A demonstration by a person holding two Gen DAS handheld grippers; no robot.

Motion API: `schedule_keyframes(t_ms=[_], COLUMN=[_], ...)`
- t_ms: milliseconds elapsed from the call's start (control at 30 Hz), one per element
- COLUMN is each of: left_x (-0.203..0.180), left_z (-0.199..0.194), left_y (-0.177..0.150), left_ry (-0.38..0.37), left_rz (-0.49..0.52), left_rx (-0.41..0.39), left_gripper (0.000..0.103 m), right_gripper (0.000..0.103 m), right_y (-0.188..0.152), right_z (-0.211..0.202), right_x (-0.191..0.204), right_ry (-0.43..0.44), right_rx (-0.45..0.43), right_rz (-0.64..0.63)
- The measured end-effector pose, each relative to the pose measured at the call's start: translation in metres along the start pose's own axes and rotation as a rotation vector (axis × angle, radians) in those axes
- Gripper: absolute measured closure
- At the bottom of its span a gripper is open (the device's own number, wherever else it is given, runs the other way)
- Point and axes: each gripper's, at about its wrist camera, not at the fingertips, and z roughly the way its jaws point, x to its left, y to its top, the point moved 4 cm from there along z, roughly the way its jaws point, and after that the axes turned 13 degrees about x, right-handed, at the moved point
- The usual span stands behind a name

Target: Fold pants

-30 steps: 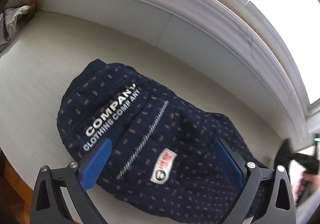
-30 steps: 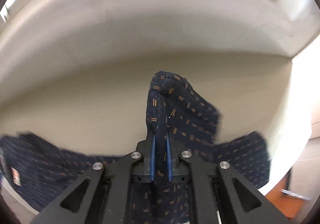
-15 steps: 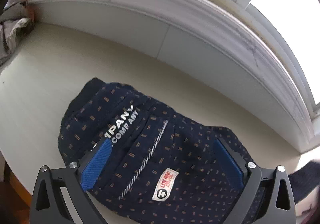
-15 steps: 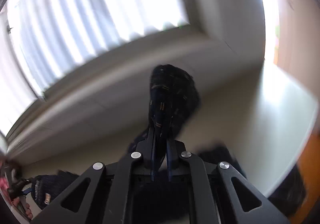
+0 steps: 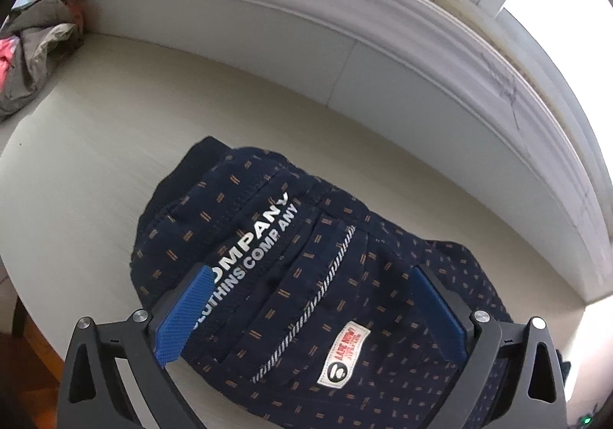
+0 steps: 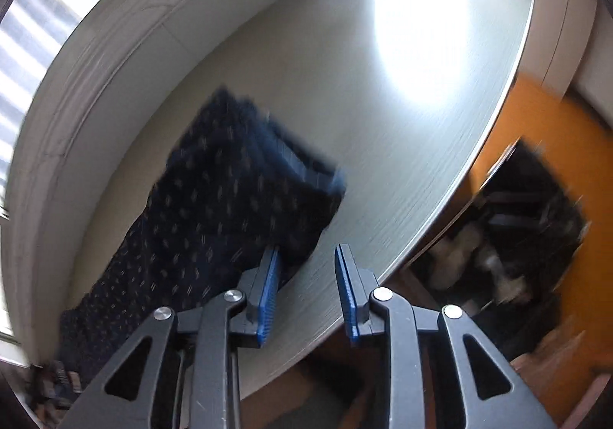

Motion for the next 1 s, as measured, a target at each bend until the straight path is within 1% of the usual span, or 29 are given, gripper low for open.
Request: schedule_keyframes(t_ms=[33, 67, 100, 133, 167, 233, 267, 333, 367, 400, 433, 467, 500, 533, 667, 733, 800, 833, 867, 900, 967, 1000], left_x=[-0.001, -0.003, -0.003, -0.005, -0.007, -0.002, 0.000, 0.000, 0.001, 0.001, 0.002, 0.003, 0.004, 0.006, 0.015, 0.017, 0.020, 0.021, 0.020, 0.021, 0.024, 0.025], left_z=[-0.001, -0.002, -0.005, -0.006, -0.007, -0.016, -0.018, -0.020, -0.022, -0.023, -0.024, -0.025, -0.025, -0.026, -0.035, -0.036, -0.037, -0.037, -0.038, -0.036, -0.033, -0.030], left_y=[-0.001, -0.003, -0.004, -0.007, -0.009, -0.018, -0.021, -0.027, -0.030, -0.033, -0.036, -0.039, -0.041, -0.045, -0.052, -0.056, -0.060, -0.063, -0.064, -0.066, -0.069, -0.072], left_ry=[0.001, 0.002, 0.003, 0.004, 0.004, 0.005, 0.005, 0.007, 0.009, 0.012, 0.013, 0.015, 0.019, 0.023, 0.021, 0.025, 0.030, 0.035, 0.039, 0.041, 0.041, 0.040], left_rz=[0.002, 0.004, 0.005, 0.007, 0.008, 0.007, 0.005, 0.000, -0.002, -0.005, -0.007, -0.010, -0.013, -0.020, -0.049, -0.058, -0.066, -0.067, -0.069, -0.072, -0.079, -0.084], left_rx=[-0.004, -0.009, -0.012, -0.016, -0.017, -0.021, -0.020, -0.019, -0.020, -0.022, -0.024, -0.026, -0.027, -0.031, -0.046, -0.052, -0.056, -0.057, -0.058, -0.057, -0.051, -0.042], left_gripper=[0.000, 0.000, 0.000, 0.000, 0.000, 0.000, 0.000, 0.000, 0.000, 0.000, 0.000, 0.000, 0.000, 0.000, 0.000, 0.000, 0.000, 0.000, 0.000, 0.000, 0.000, 0.000], right_gripper=[0.072, 0.060, 0.055, 0.048, 0.047, 0.047, 0.047, 0.047, 0.048, 0.051, 0.071, 0.094, 0.093, 0.093, 0.094, 0.094, 0.094, 0.094, 0.094, 0.094, 0.094, 0.094], right_y=[0.010, 0.020, 0.034, 0.045, 0.055, 0.080, 0.091, 0.099, 0.102, 0.104, 0.106, 0.109, 0.110, 0.112, 0.118, 0.122, 0.131, 0.133, 0.136, 0.140, 0.142, 0.141], right_z=[-0.012, -0.018, -0.024, -0.026, -0.023, -0.002, 0.014, 0.035, 0.043, 0.051, 0.055, 0.058, 0.057, 0.049, -0.005, -0.041, -0.060, -0.058, -0.050, -0.028, 0.008, 0.034], right_x=[0.008, 0.016, 0.023, 0.030, 0.038, 0.055, 0.062, 0.077, 0.082, 0.089, 0.097, 0.102, 0.108, 0.113, 0.140, 0.153, 0.159, 0.158, 0.158, 0.154, 0.140, 0.128], right_ry=[-0.034, -0.055, -0.062, -0.049, -0.038, -0.049, -0.054, -0.050, -0.049, -0.047, -0.040, -0.034, -0.019, -0.005, 0.074, 0.116, 0.146, 0.132, 0.098, 0.051, 0.030, 0.017], right_rx=[-0.035, -0.059, -0.079, -0.086, -0.079, -0.026, 0.021, 0.084, 0.102, 0.119, 0.135, 0.142, 0.152, 0.138, 0.012, -0.082, -0.149, -0.165, -0.158, -0.117, -0.037, 0.012], right_rz=[-0.035, -0.061, -0.092, -0.122, -0.152, -0.227, -0.253, -0.280, -0.292, -0.307, -0.334, -0.354, -0.369, -0.377, -0.436, -0.461, -0.460, -0.469, -0.475, -0.472, -0.425, -0.398])
